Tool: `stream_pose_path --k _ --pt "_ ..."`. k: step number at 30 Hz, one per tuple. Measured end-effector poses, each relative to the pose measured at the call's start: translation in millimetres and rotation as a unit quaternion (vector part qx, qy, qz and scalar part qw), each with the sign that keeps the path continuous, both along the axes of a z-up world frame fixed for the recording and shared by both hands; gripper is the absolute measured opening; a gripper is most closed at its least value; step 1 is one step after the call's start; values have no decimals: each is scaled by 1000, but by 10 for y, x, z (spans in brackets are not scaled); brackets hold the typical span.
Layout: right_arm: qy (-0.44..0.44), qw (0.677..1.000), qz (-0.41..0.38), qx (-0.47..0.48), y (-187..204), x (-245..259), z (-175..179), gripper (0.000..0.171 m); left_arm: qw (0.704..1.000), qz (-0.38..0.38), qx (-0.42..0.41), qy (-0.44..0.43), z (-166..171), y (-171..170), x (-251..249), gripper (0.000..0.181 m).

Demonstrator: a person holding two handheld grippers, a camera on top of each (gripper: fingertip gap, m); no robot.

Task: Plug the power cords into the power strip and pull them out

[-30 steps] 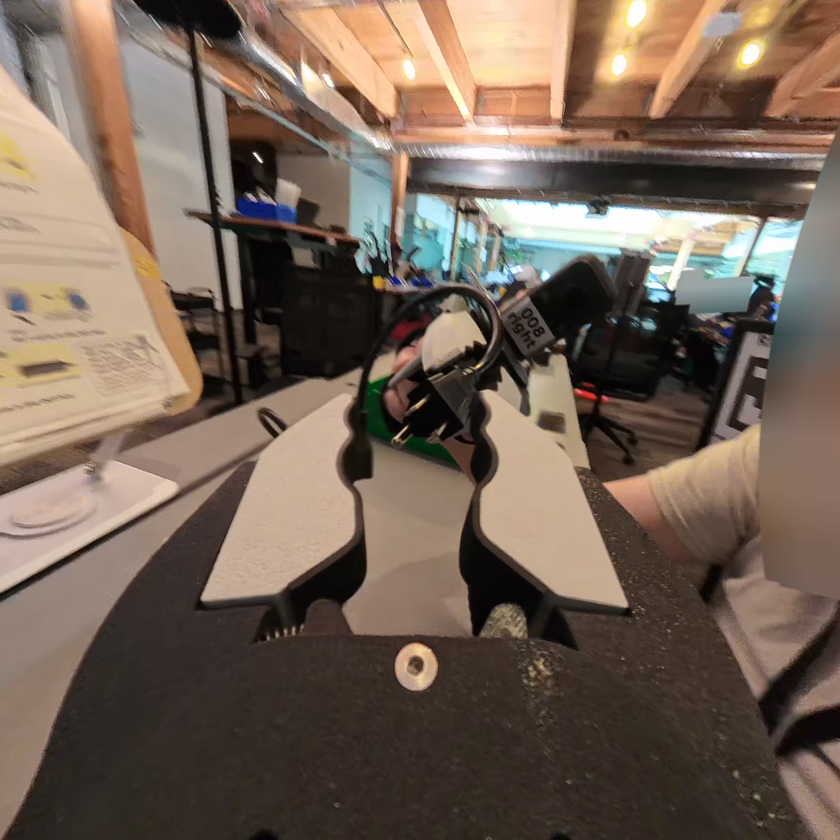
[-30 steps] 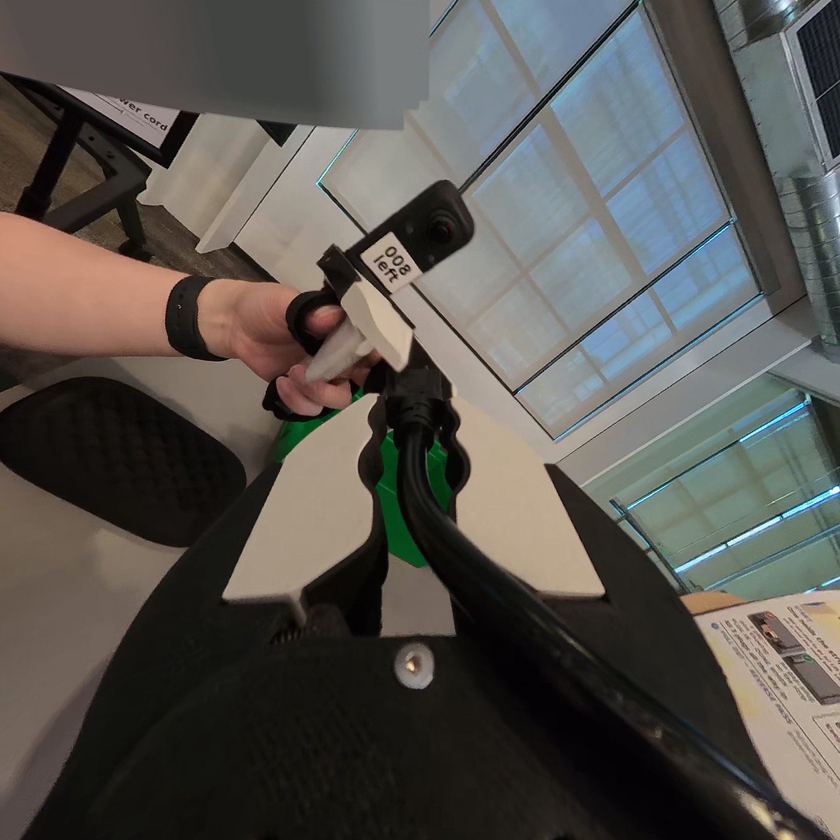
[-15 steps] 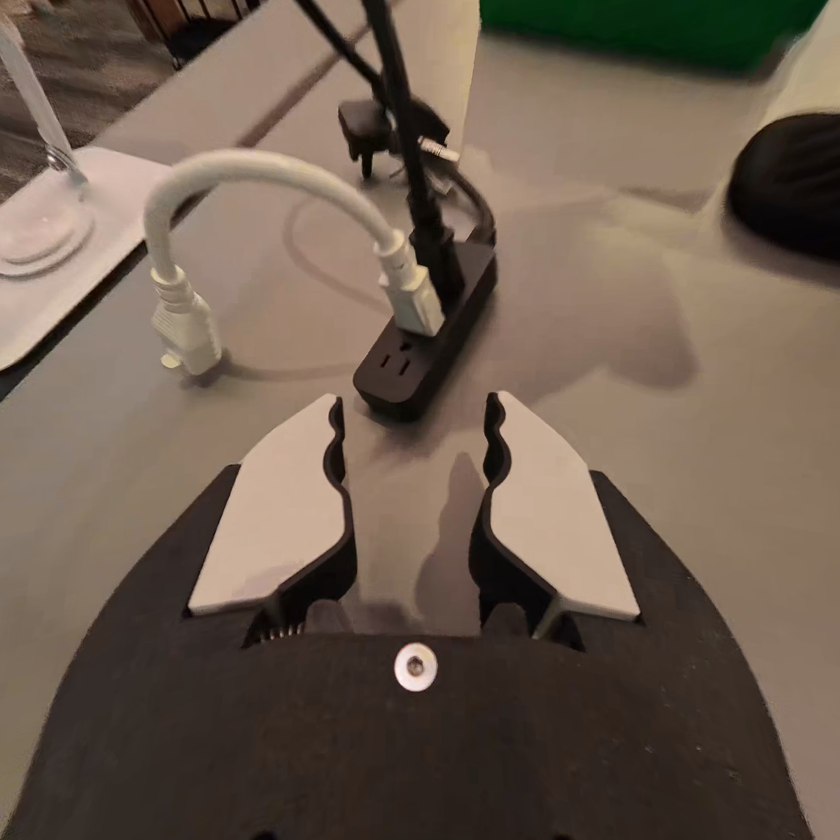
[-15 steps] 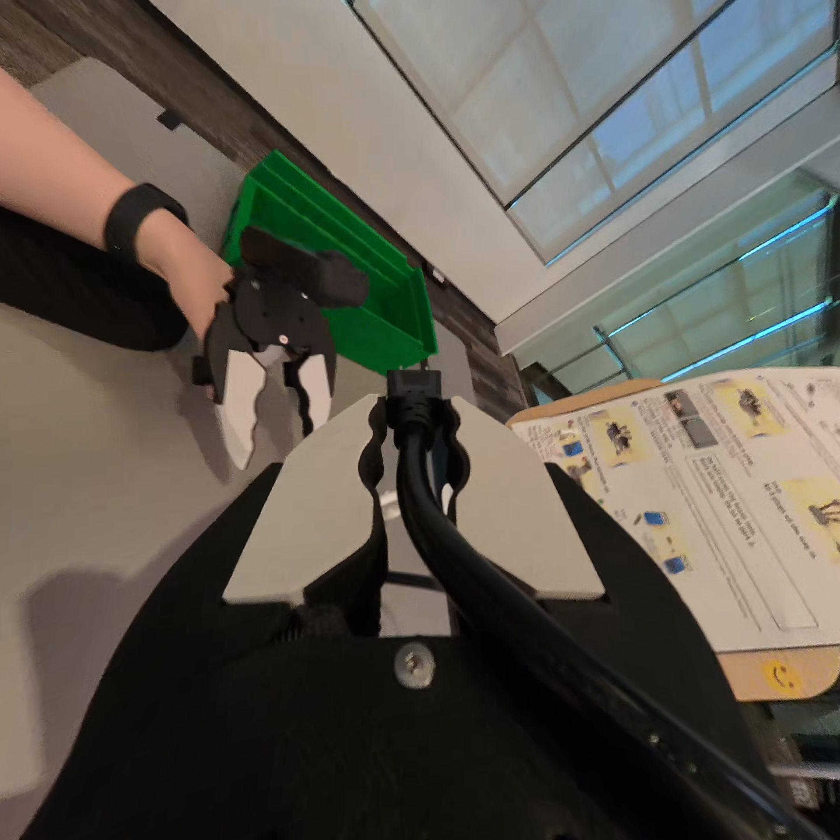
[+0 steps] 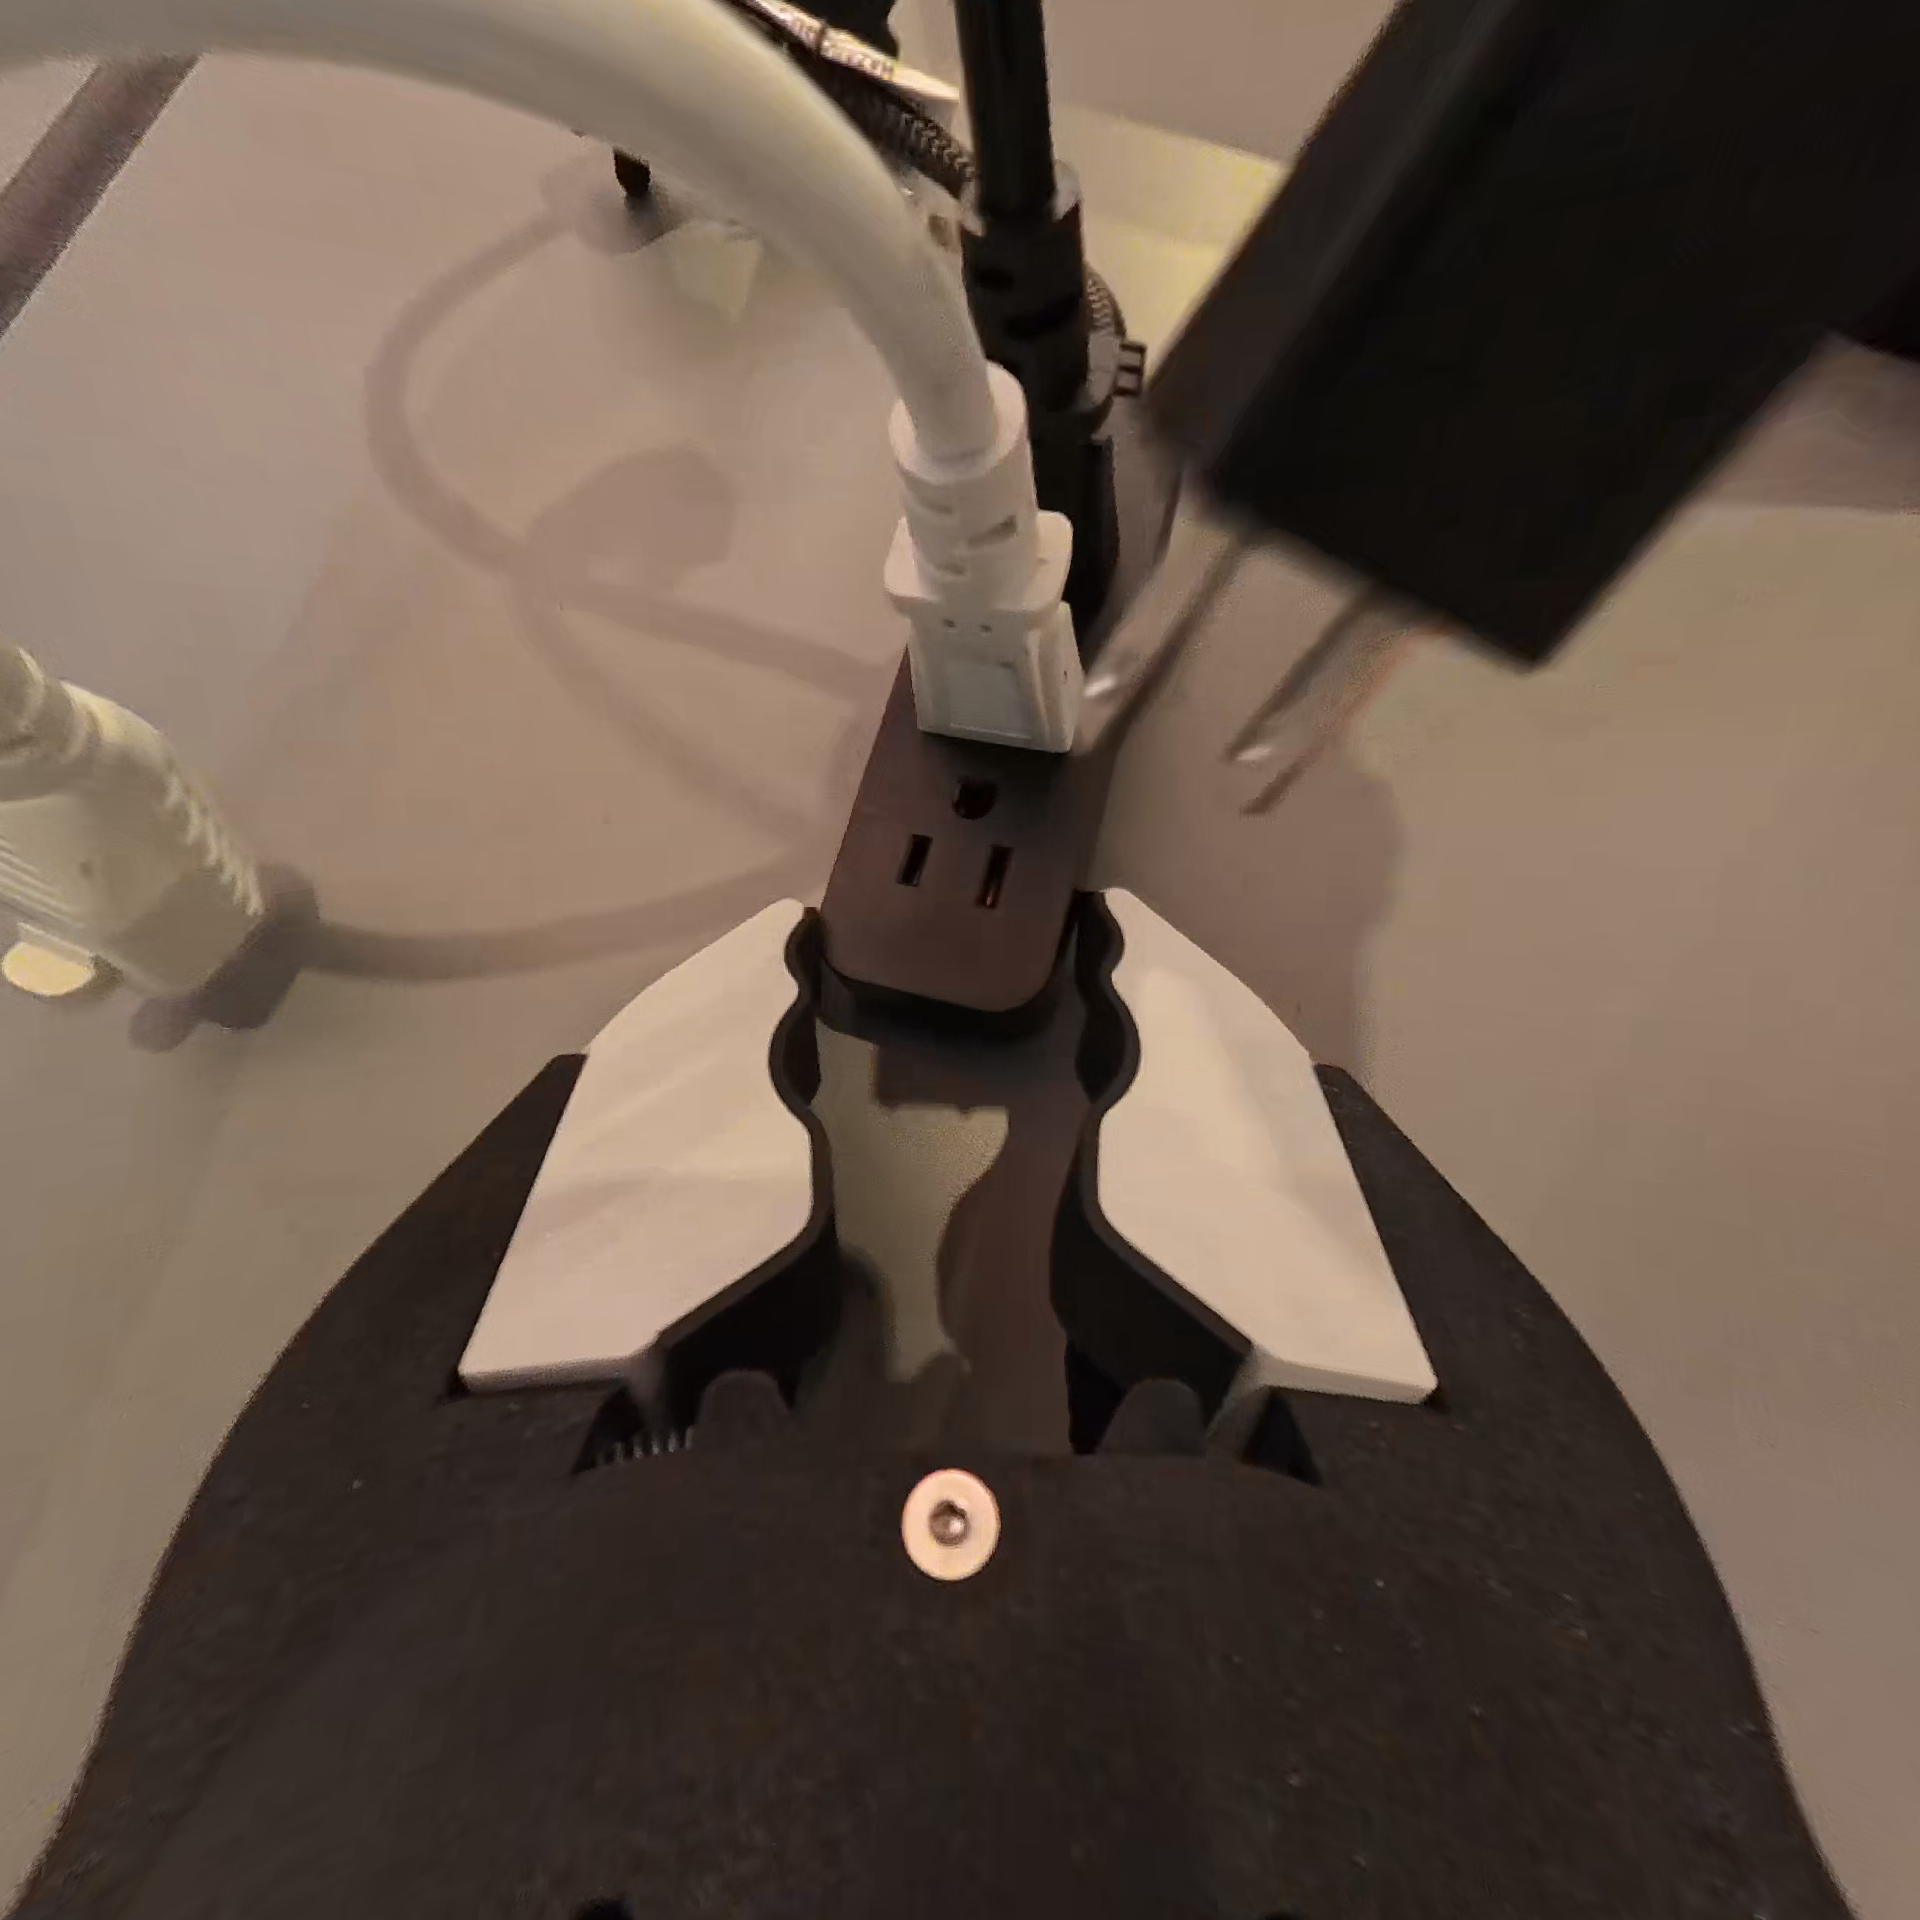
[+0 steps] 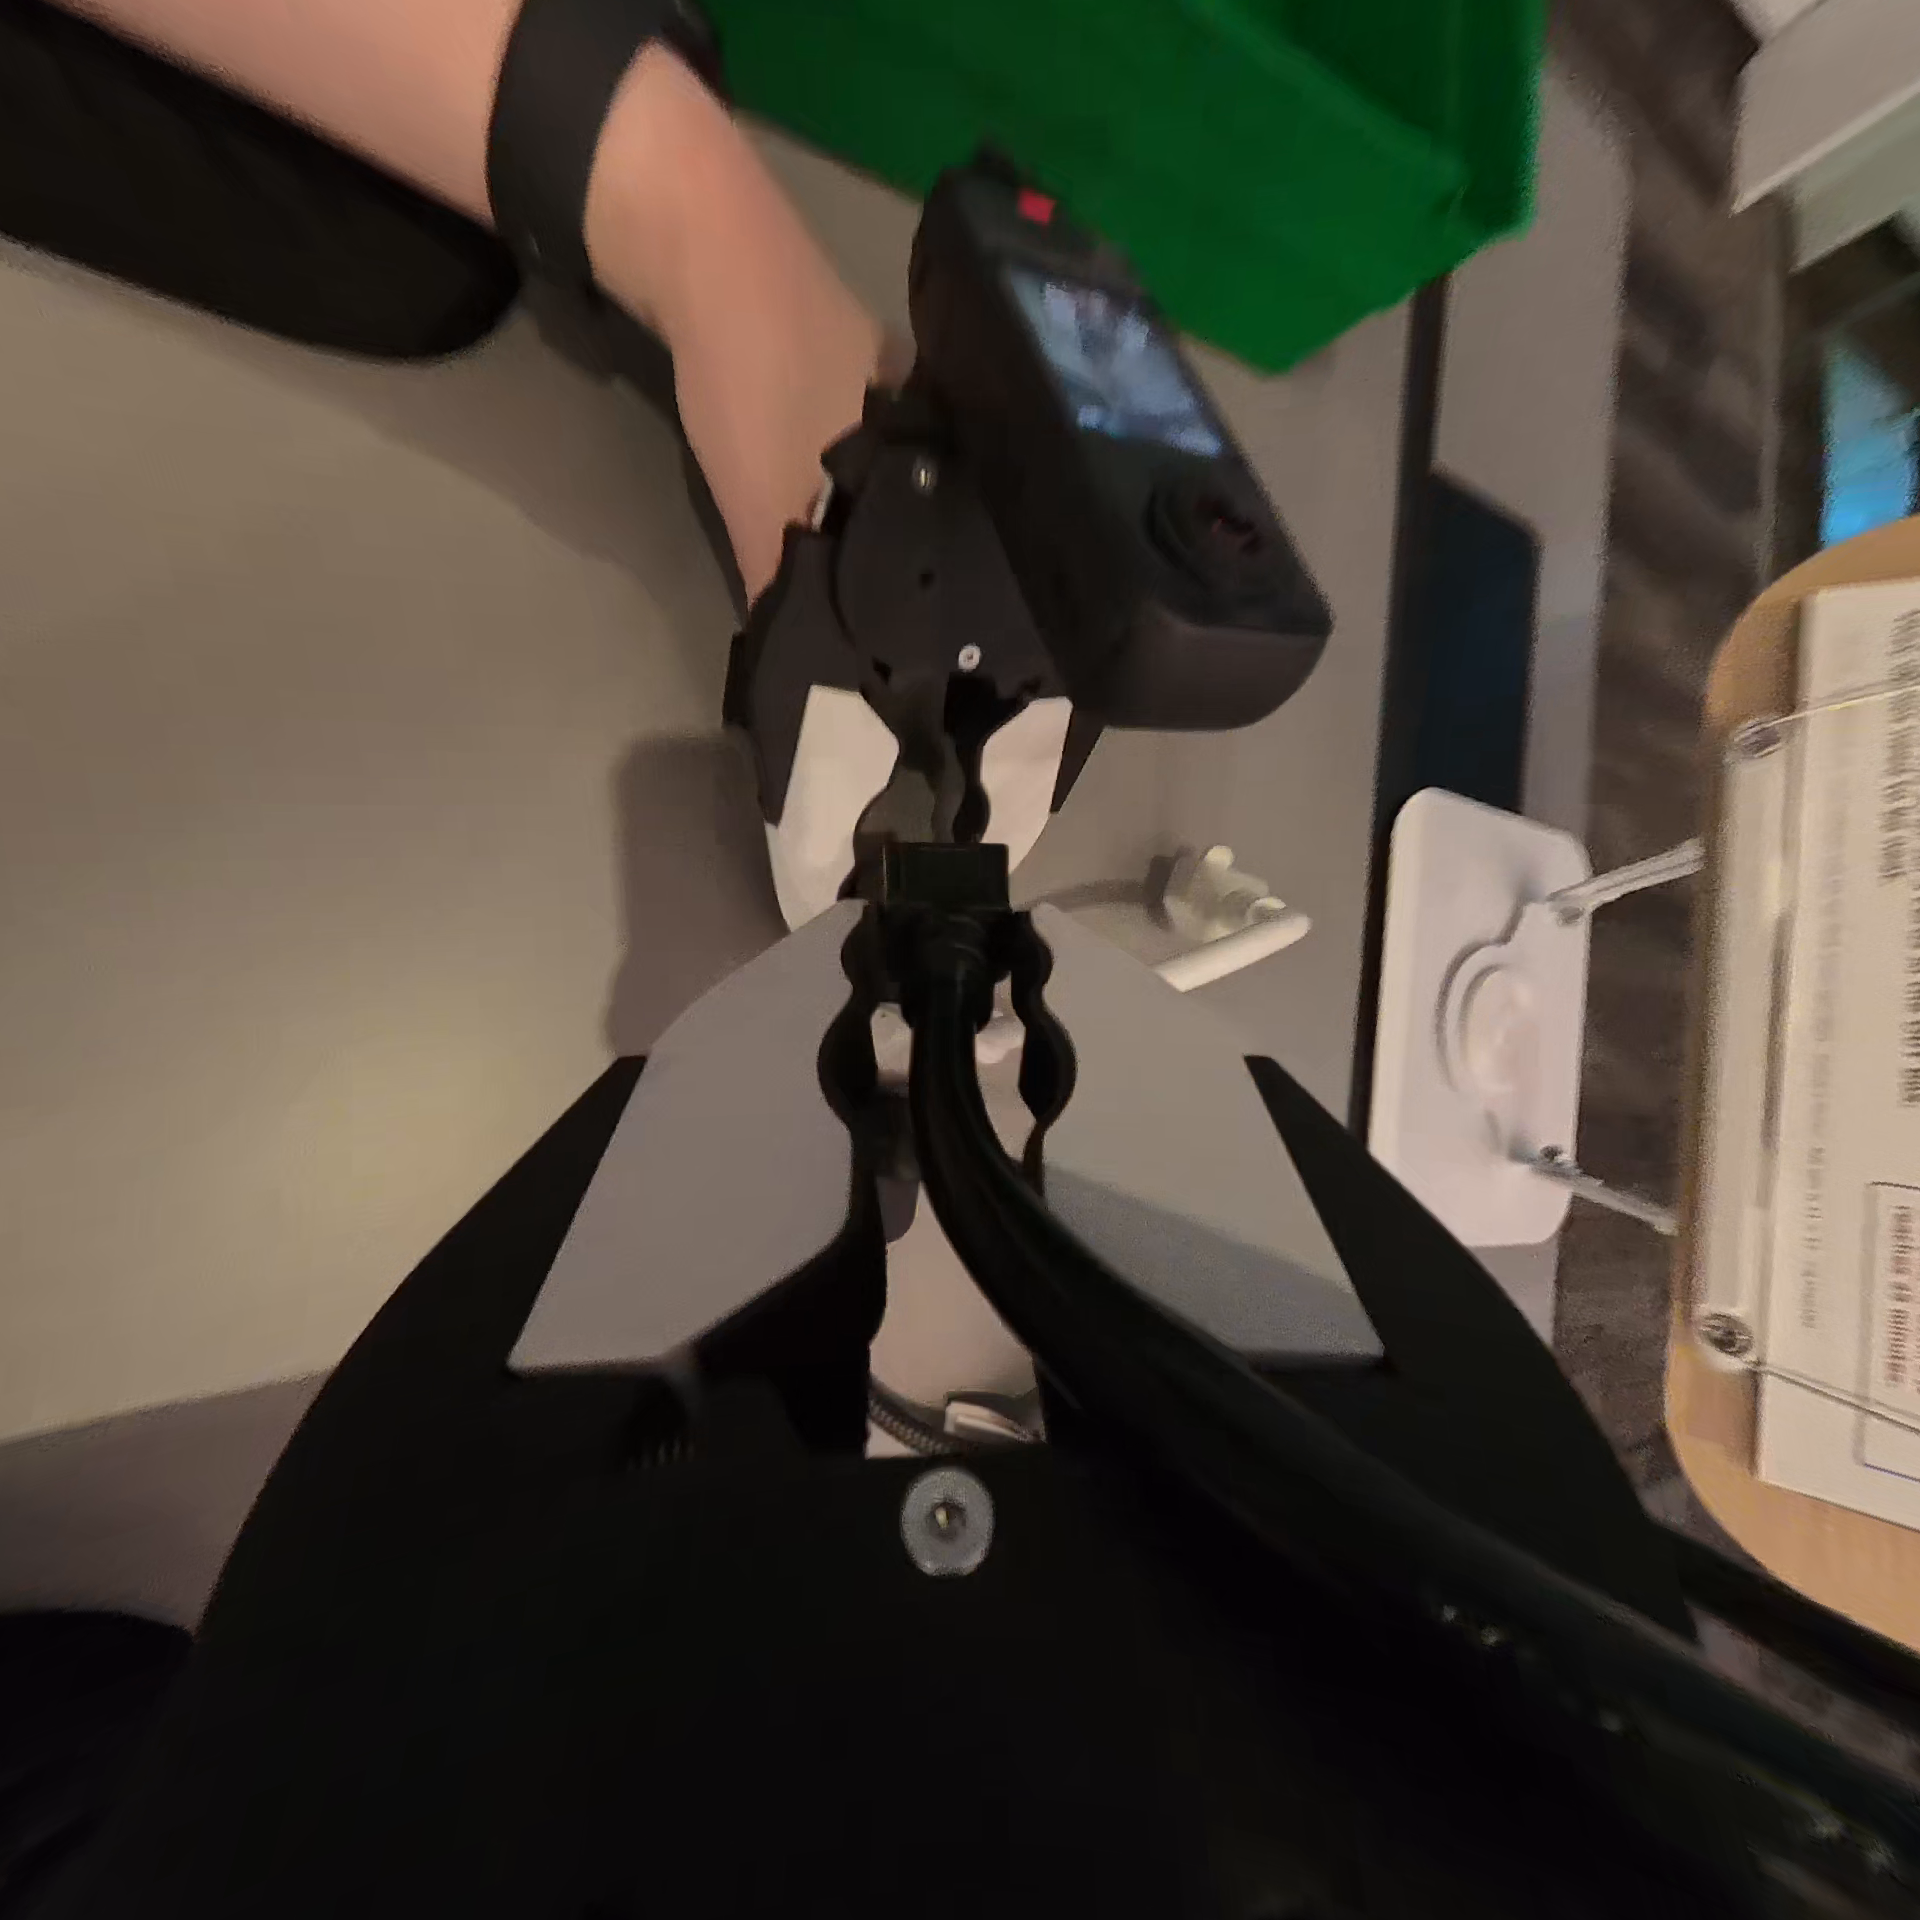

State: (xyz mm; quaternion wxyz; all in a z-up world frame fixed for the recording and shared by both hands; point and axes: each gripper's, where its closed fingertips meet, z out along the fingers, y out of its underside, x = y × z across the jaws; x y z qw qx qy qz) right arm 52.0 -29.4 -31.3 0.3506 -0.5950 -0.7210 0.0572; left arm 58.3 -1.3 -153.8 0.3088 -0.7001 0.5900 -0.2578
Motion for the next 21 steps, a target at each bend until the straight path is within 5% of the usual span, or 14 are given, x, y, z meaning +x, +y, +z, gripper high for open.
stream_pose_path --k 15,21 --pt "-179 978 -36 -103 171 3 -455 24 1000 -8 26 2 9 -18 -10 47" --pt "-178 969 -39 -165 214 -60 -470 24 1000 -10 18 3 4 -7 -25 47"
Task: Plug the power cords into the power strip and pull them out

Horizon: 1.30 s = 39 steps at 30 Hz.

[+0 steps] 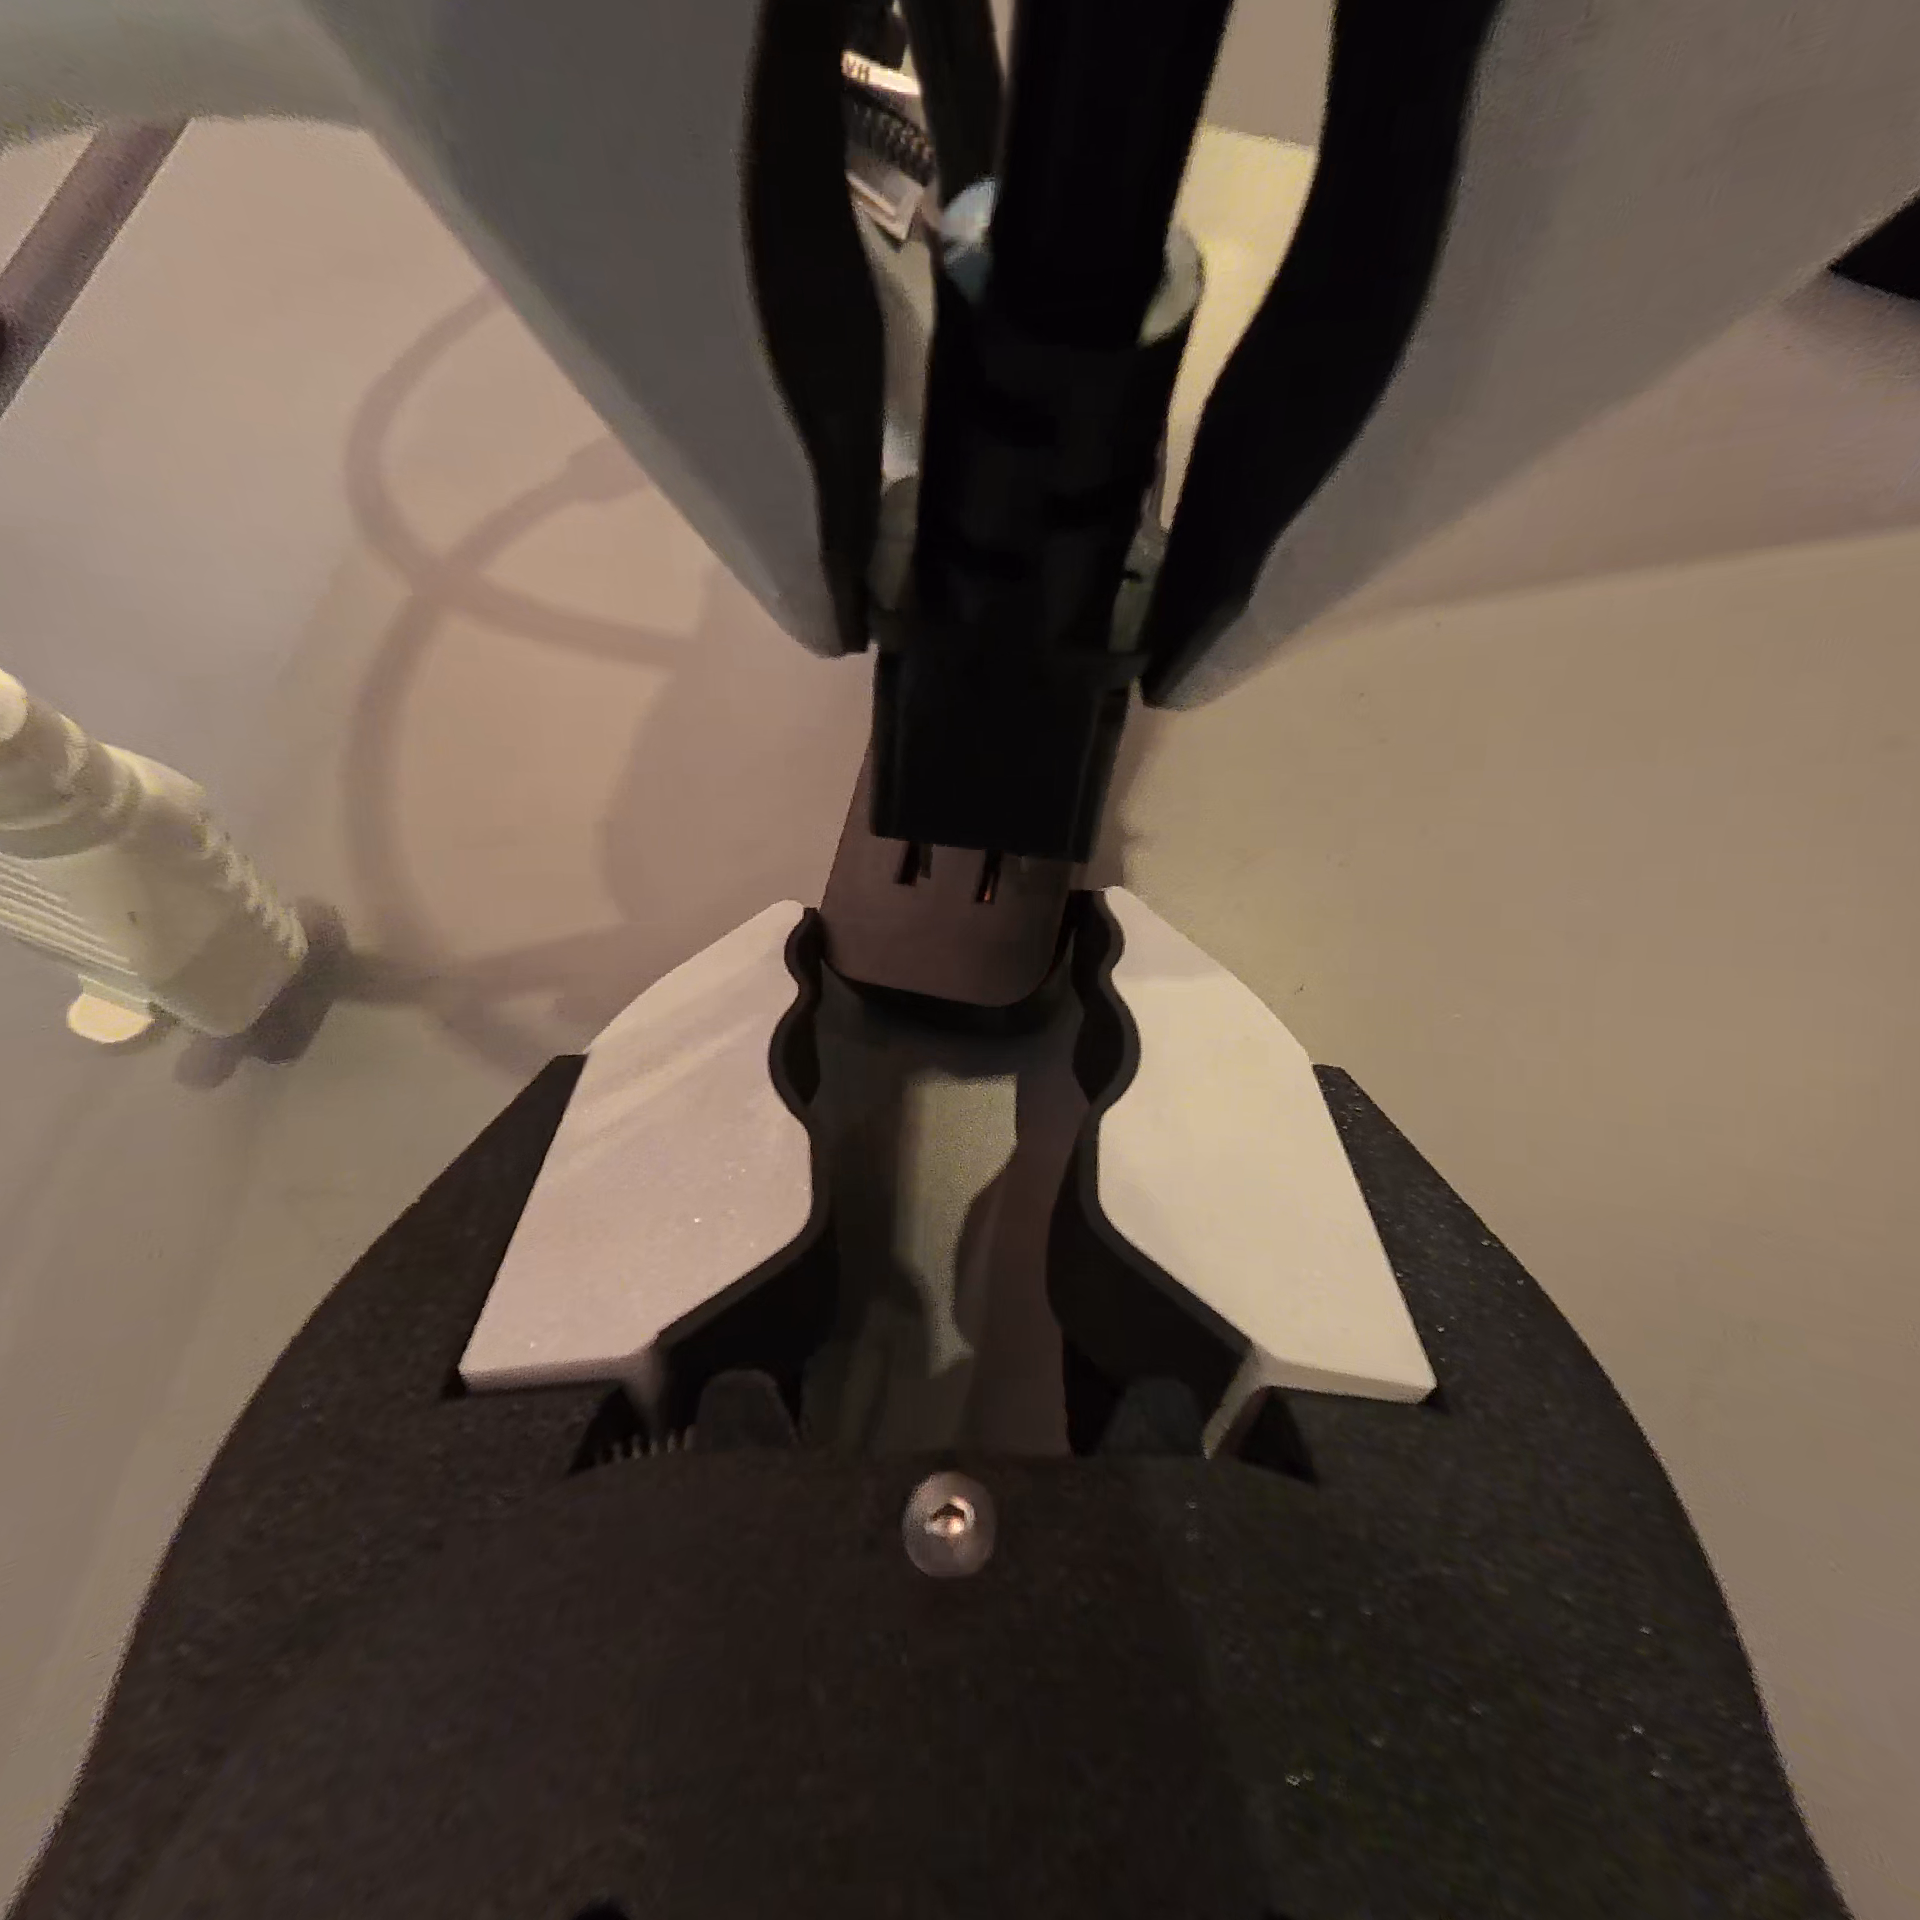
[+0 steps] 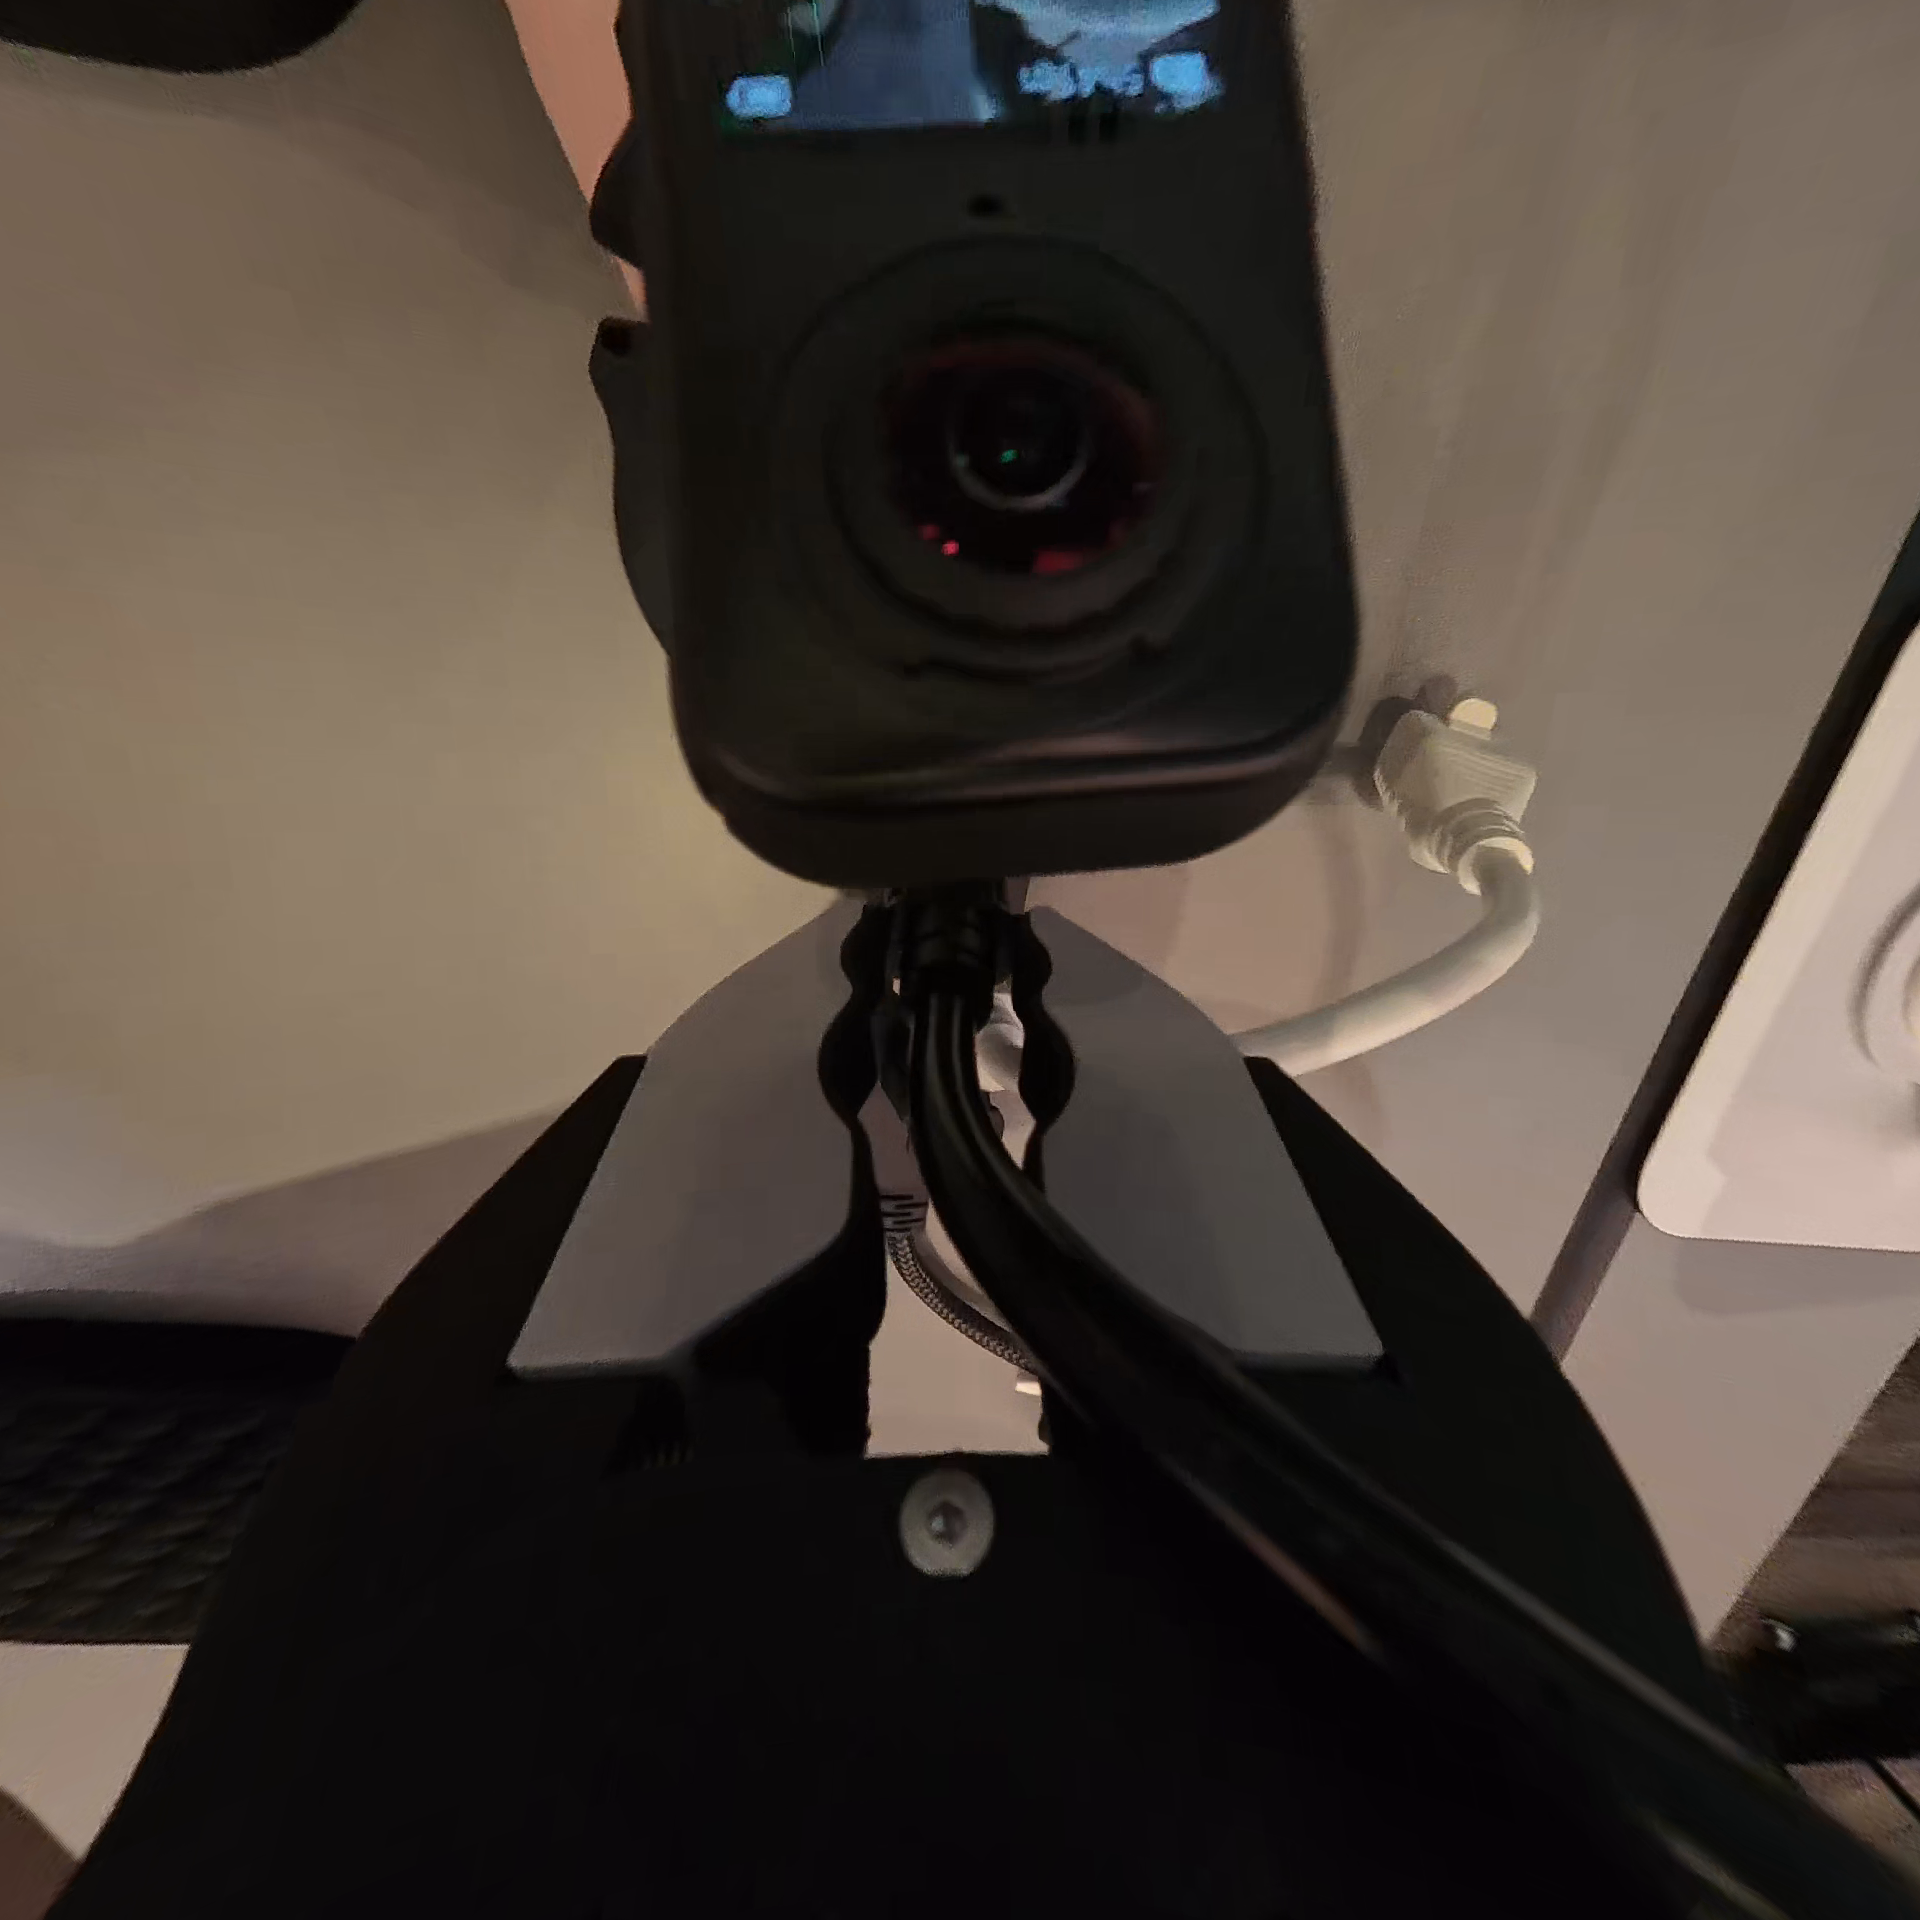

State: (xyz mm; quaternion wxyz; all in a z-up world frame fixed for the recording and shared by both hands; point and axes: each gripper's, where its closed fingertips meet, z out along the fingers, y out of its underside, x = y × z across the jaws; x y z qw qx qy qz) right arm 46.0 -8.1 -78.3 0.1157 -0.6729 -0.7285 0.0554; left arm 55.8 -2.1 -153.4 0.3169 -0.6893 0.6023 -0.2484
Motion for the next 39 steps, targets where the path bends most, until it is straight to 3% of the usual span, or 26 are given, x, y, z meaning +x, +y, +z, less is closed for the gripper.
stream_pose_path --k 14,18,22,24,30,39 --pt "26 1000 -6 -11 -20 -43 1 24 1000 -3 17 -4 16 -1 -13 48" --pt "38 999 -1 -15 -28 -85 40 24 999 3 39 -31 103 0 -40 60" --pt "15 1000 -5 -7 18 -62 -2 24 999 7 36 -23 79 -7 -81 50" --pt "-2 1000 -6 0 32 -33 -57 24 998 17 40 -36 120 25 -64 55" --pt "10 1000 -16 -1 18 -29 -100 24 998 12 -19 -61 165 -37 -107 41" --pt "17 1000 -15 16 1 15 -132 24 995 21 -60 -72 178 -80 -120 42"
